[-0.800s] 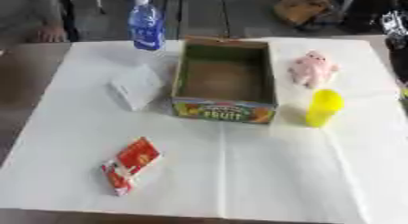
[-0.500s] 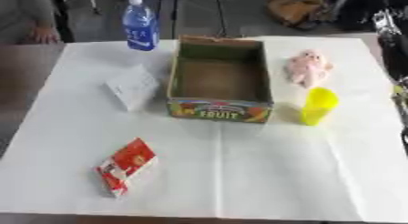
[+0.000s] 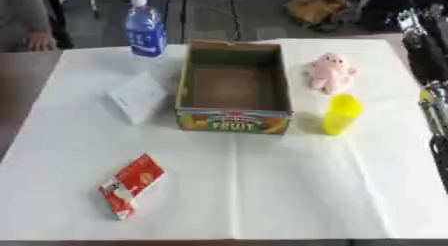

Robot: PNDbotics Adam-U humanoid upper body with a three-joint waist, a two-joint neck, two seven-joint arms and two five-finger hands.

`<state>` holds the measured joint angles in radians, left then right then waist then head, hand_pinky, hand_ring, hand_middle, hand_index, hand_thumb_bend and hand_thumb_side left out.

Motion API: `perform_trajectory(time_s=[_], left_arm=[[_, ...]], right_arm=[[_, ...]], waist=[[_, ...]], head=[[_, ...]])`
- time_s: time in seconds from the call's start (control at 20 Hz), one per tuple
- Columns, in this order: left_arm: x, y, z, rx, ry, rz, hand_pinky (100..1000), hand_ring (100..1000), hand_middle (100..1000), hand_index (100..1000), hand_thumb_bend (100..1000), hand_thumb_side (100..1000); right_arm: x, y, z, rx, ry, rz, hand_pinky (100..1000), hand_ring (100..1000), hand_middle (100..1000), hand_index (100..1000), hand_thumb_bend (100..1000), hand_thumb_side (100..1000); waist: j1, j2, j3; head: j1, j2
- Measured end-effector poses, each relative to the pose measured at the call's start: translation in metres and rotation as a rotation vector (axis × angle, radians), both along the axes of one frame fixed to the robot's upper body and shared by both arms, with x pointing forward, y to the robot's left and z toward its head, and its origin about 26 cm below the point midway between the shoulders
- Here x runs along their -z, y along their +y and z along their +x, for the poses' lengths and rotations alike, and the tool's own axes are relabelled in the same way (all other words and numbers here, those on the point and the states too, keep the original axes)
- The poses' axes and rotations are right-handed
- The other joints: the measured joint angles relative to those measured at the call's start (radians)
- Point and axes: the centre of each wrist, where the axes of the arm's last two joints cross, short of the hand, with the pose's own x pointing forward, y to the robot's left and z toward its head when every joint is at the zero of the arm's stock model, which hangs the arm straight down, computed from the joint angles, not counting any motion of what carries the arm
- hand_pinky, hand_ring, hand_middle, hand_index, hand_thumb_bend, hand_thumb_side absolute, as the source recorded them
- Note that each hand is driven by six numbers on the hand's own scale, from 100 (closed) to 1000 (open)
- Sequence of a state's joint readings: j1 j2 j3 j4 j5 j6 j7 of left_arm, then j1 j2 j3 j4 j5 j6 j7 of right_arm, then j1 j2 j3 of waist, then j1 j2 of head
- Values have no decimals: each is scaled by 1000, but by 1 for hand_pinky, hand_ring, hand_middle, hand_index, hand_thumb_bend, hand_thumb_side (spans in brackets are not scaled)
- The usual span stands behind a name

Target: Pick up objects on the table and place them in the box.

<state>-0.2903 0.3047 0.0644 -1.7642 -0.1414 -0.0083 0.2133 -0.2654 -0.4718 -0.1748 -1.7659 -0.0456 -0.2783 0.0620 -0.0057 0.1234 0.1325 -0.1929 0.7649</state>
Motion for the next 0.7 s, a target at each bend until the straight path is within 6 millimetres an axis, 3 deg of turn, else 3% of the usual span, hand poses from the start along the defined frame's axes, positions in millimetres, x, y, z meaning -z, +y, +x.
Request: perform_trajectory(time_s=[0.7], left_arm=[[1, -2, 0, 4, 1, -6, 528, 736, 802, 876, 378, 963]], right_arm=[[0, 0, 0, 1, 2, 0, 654, 702, 770, 899, 100, 734]], waist=[[0, 0, 3]], head=[[3, 0]])
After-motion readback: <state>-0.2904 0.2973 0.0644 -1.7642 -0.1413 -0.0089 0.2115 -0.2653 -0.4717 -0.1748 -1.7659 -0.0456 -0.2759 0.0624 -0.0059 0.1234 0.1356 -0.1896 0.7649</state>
